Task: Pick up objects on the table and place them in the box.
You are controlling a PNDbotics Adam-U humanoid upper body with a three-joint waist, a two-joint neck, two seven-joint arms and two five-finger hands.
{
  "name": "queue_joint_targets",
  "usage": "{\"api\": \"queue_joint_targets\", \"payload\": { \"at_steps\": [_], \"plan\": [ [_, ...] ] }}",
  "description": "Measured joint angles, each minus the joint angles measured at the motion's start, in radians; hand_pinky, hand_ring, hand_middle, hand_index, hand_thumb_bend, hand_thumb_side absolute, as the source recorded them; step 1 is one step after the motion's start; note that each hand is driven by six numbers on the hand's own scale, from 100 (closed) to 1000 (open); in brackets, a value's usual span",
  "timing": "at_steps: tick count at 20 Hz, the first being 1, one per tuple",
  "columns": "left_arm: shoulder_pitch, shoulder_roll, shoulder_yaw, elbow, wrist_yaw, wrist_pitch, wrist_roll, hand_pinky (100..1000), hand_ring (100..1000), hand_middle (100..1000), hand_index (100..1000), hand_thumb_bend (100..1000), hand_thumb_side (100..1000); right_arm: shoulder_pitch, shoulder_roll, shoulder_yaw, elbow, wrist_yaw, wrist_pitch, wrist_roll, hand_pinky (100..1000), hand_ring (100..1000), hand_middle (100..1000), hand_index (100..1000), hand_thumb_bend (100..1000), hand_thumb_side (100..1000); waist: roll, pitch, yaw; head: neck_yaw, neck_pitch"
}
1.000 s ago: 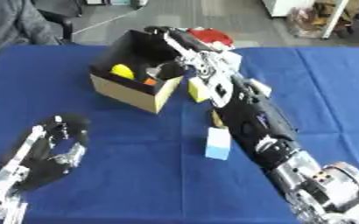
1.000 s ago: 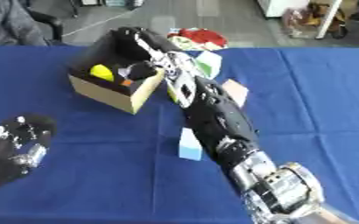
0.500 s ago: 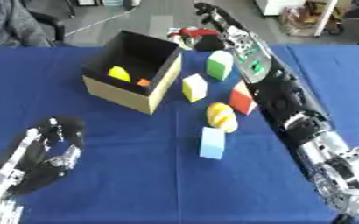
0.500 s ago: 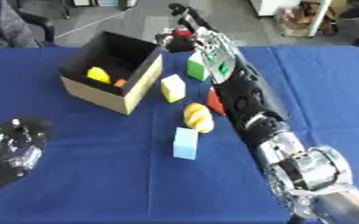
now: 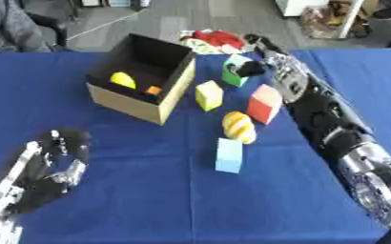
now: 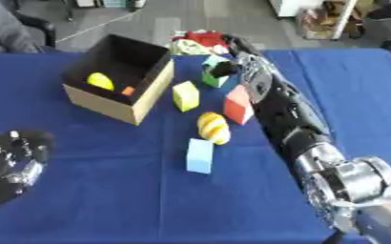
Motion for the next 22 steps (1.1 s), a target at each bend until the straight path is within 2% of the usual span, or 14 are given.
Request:
{"api": "queue_joint_targets", "payload": {
  "at_steps": [12,16,18,20,21,22],
  "plan": [
    [-0.008,0.000,0.000,0.000,0.000,-0.001,-0.001,735,690,659,719,127,241,0.032,0.001,-0.011,0.033,-0.004,0.040,-0.053,992,898,907,986,392,338,0.000,0.001,0.037,-0.037,0.000],
    [-0.018,0.000,0.000,0.000,0.000,-0.002,-0.002,735,690,658,720,127,241,0.032,-0.007,-0.015,0.032,-0.026,0.052,-0.091,962,861,857,940,374,338,0.000,0.016,0.052,-0.054,0.000],
    [-0.024,0.000,0.000,-0.001,0.000,-0.002,-0.002,736,689,658,720,127,242,0.032,-0.008,-0.015,0.030,-0.031,0.055,-0.107,946,840,827,897,342,298,0.000,0.019,0.056,-0.059,0.000],
    [-0.025,0.000,0.000,-0.001,0.000,-0.002,-0.002,736,689,658,721,126,243,0.032,-0.008,-0.012,0.030,-0.031,0.057,-0.115,923,808,776,852,277,219,0.000,0.022,0.058,-0.064,0.000],
    [-0.027,0.000,0.000,-0.001,0.000,-0.002,-0.002,736,689,658,721,125,243,0.033,-0.008,-0.010,0.029,-0.030,0.059,-0.119,895,766,698,790,196,110,0.000,0.024,0.058,-0.065,0.000],
    [-0.028,0.000,-0.001,-0.001,0.000,-0.002,-0.002,736,689,658,721,125,244,0.033,-0.008,-0.009,0.029,-0.025,0.061,-0.124,883,749,665,765,174,100,0.000,0.025,0.060,-0.066,0.000]
  ]
}}
